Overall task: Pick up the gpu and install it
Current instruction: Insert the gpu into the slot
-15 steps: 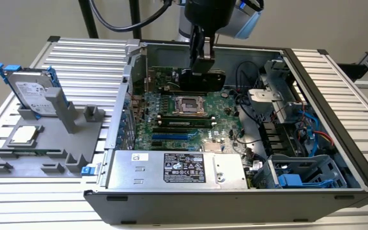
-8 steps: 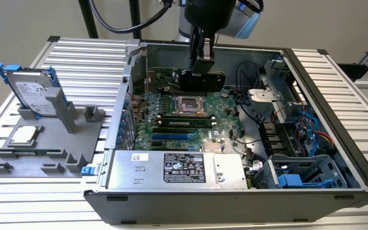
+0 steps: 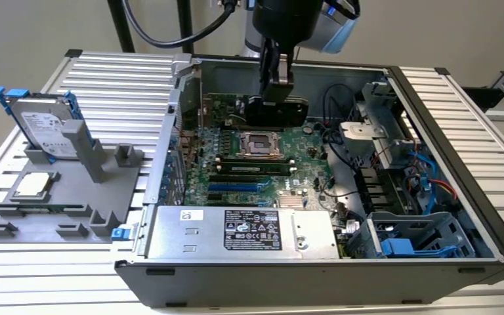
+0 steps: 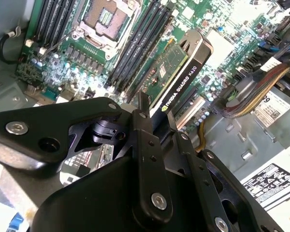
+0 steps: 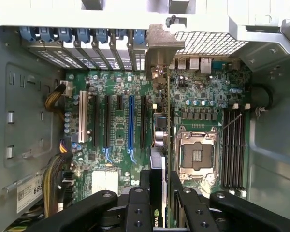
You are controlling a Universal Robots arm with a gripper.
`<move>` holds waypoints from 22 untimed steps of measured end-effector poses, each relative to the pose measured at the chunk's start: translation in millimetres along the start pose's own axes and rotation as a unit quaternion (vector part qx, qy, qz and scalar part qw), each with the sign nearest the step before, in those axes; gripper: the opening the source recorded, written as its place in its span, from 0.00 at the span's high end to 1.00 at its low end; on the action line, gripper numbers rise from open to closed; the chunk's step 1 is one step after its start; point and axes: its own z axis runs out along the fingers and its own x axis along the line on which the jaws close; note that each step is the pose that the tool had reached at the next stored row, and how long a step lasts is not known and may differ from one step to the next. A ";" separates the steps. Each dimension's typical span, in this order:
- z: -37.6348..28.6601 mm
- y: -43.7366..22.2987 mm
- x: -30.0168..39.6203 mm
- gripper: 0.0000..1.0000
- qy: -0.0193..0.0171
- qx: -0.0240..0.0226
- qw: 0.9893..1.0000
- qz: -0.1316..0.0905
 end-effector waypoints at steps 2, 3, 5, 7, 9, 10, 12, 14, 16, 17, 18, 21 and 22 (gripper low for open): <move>0.6 0.0 0.0 1.00 0.000 0.000 1.000 0.000; 0.9 0.0 0.0 1.00 0.000 0.000 1.000 0.000; 1.5 -0.1 0.0 1.00 0.000 0.000 1.000 0.000; 2.2 -0.4 0.1 1.00 0.000 0.000 1.000 0.000; 3.1 -0.7 0.1 1.00 0.000 0.000 1.000 0.000; 3.5 -0.8 0.1 1.00 0.000 0.000 1.000 0.000; 4.4 -1.1 0.1 1.00 0.000 0.000 1.000 0.000; 5.3 -1.4 0.1 1.00 0.000 0.000 1.000 0.000; 6.2 -1.7 0.1 1.00 0.000 0.000 1.000 0.000; 6.7 -1.7 0.1 1.00 0.000 0.000 1.000 0.000; 7.1 -1.8 0.1 1.00 0.000 0.000 1.000 0.000; 8.6 -2.1 0.1 1.00 0.000 0.000 1.000 0.000; 9.1 -2.1 0.2 1.00 0.000 0.000 1.000 0.000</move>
